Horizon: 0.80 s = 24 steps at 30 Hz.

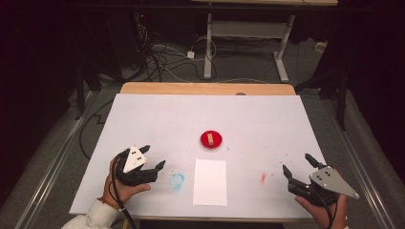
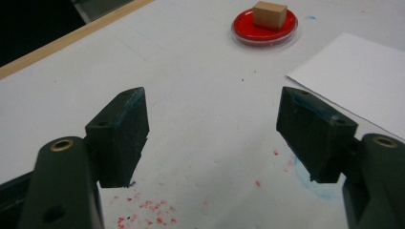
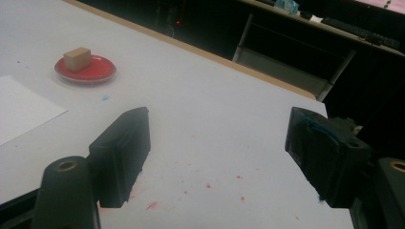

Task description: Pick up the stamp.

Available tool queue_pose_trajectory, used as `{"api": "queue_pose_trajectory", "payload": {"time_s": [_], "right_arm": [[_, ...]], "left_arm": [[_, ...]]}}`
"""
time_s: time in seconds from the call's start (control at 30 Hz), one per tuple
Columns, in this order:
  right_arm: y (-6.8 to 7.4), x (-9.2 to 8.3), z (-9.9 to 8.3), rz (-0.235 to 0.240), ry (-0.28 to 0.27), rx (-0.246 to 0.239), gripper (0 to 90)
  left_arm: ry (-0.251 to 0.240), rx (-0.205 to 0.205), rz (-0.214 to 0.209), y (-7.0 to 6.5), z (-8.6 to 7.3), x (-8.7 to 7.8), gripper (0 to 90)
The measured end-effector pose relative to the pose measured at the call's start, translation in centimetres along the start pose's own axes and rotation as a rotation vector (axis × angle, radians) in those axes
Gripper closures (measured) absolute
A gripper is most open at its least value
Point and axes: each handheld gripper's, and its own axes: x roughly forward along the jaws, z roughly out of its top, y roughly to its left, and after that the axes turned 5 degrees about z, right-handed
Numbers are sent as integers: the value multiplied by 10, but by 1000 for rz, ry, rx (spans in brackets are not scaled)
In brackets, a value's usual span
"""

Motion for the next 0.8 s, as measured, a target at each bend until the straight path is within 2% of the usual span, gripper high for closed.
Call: {"api": "queue_pose_trajectory", "payload": {"time_s": [0.37,0.5,0.6,0.8], "right_arm": [[1,2,0,-14,11,-12,241],[2,3,0,-19,19,-13,244],[2,4,-1,-20,28,-20,246],[1,5,-2,-21,37,-19,246]], "left_arm": [[20,11,2,-3,0,0,258],[35,7,-5,-9,5,4,261],[40,31,-4,-14,11,8,273],[93,-10,-31,-19,22,18,283]]}}
